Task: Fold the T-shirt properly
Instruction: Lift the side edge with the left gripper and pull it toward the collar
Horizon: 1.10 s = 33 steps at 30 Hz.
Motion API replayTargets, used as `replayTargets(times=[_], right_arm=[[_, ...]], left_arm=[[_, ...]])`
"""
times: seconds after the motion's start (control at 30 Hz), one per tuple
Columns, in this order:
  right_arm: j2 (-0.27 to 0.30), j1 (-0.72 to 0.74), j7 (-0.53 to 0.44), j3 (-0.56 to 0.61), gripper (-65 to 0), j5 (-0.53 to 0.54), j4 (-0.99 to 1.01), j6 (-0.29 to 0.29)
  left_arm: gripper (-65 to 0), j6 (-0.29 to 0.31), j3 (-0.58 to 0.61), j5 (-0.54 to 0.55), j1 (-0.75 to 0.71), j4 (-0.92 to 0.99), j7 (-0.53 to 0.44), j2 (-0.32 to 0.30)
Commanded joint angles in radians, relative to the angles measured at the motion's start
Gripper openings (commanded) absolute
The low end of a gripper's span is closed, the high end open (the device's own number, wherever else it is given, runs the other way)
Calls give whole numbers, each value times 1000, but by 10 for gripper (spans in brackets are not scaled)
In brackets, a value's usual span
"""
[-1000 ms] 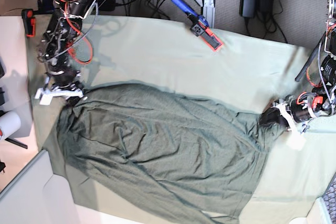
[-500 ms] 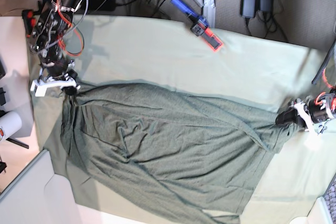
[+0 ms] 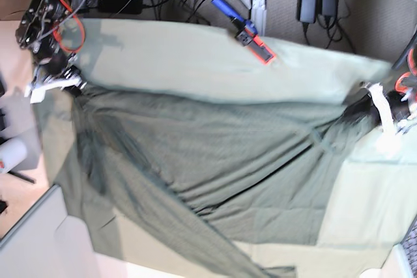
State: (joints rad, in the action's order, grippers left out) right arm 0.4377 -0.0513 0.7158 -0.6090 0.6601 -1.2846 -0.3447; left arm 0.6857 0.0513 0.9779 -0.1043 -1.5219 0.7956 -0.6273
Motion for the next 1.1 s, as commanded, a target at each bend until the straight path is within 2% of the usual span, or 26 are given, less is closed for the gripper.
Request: replayTargets(times=[0.0,0.3,0.67,1.07], right_arm=[[33,-9,-10,-16,-650,5,-36,0],[53,-170,-4,-27,-650,3,-165,0],[66,-329,-4,-104,-650,3,-258,-1],[66,-359,-12,-143,-650,2,-260,-19]], left_arm=[[-650,12,-23,12,-6,-32,-8,-28],[-650,12,-130,14,-156,-140,-5,-83],[-650,12,-140,23,-246,-152,14,-91],[-650,12,-171,30,-287,-194,25,-90]])
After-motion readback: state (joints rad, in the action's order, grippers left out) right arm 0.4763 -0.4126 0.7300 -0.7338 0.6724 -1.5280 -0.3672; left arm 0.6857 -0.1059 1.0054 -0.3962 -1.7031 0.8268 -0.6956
